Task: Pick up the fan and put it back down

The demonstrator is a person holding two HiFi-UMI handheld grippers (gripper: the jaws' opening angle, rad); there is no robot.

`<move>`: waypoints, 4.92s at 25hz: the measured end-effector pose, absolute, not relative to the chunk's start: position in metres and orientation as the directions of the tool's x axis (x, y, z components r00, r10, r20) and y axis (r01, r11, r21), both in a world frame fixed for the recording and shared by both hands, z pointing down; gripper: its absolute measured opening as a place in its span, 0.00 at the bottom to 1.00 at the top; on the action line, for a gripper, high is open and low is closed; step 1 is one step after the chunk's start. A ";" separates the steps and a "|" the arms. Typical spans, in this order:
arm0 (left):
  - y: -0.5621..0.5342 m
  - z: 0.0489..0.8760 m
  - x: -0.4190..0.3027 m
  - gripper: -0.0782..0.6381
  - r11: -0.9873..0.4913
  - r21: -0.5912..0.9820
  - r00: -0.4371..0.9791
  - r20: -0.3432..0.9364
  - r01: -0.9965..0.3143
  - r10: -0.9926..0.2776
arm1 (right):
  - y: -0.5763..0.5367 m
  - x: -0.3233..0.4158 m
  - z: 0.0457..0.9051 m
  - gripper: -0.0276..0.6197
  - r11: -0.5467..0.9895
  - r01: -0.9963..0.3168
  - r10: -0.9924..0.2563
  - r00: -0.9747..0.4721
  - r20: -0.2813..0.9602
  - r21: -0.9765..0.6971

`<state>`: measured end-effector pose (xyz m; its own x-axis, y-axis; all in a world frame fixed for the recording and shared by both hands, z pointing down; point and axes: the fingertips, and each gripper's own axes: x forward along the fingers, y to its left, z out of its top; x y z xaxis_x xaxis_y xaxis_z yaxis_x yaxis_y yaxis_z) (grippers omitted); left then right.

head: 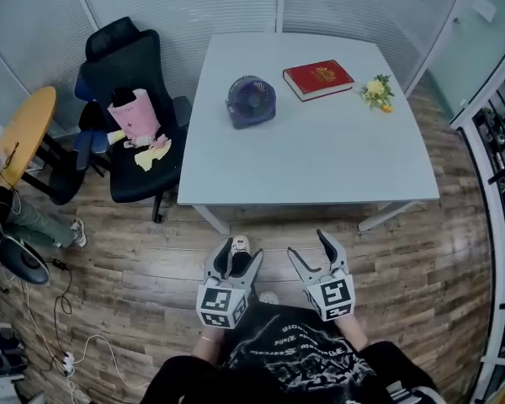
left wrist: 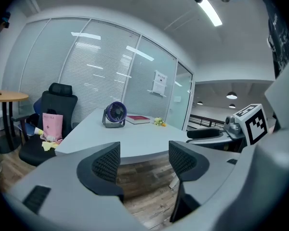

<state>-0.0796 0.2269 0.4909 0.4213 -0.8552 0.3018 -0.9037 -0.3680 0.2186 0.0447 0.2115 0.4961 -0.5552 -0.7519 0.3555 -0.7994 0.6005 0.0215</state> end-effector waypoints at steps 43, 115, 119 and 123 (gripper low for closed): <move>-0.105 0.503 -0.156 0.58 -0.446 0.181 0.481 0.343 -0.877 -0.807 | -0.097 -0.032 0.505 0.53 0.505 -0.863 -0.794 -0.451 0.406 0.029; -0.286 0.620 -0.171 0.35 -0.178 0.142 0.227 0.578 -0.974 -0.784 | -0.345 -0.051 0.631 0.36 0.780 -0.625 -0.488 -0.638 0.595 -0.031; -0.288 0.621 -0.175 0.32 -0.155 0.144 0.210 0.575 -0.977 -0.791 | -0.346 -0.054 0.629 0.24 0.782 -0.622 -0.487 -0.650 0.583 -0.039; -0.288 0.621 -0.177 0.30 -0.133 0.139 0.189 0.574 -0.981 -0.797 | -0.349 -0.055 0.628 0.20 0.764 -0.644 -0.507 -0.637 0.580 -0.040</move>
<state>-0.1774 -0.2883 0.6206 0.1895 -0.7967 0.5739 -0.9813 -0.1329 0.1395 -0.0555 -0.3489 0.6278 -0.6373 -0.5073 0.5801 -0.6442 0.7638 -0.0396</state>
